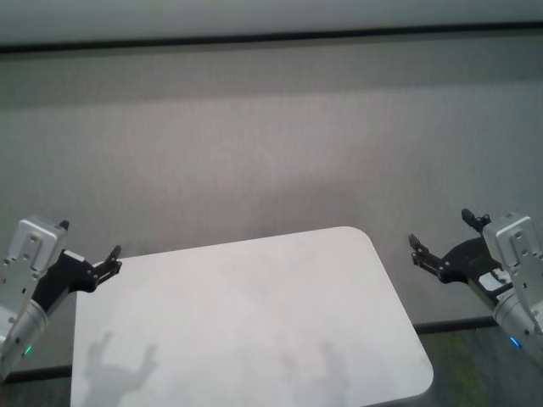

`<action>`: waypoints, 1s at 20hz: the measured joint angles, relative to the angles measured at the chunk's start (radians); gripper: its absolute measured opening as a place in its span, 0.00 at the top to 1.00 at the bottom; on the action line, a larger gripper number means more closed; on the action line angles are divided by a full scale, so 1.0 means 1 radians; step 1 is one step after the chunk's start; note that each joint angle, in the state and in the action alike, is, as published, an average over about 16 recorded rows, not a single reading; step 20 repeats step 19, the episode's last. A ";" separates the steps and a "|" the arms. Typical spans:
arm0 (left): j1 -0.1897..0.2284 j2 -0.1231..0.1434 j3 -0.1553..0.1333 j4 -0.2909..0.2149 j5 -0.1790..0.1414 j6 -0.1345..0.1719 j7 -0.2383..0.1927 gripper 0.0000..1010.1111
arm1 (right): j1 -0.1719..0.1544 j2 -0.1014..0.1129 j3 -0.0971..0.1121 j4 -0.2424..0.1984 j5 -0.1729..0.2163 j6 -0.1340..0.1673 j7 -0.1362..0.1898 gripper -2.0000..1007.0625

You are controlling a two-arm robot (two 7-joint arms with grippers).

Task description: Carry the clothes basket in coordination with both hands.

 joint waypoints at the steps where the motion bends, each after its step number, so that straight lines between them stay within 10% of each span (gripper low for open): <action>1: 0.000 0.001 0.001 0.001 -0.001 -0.001 0.001 0.01 | -0.002 0.003 -0.002 -0.002 0.000 -0.001 -0.002 0.00; 20: 0.000 -0.002 -0.004 -0.005 0.002 0.002 0.002 0.01 | -0.001 0.001 -0.001 -0.003 -0.001 -0.002 -0.005 0.00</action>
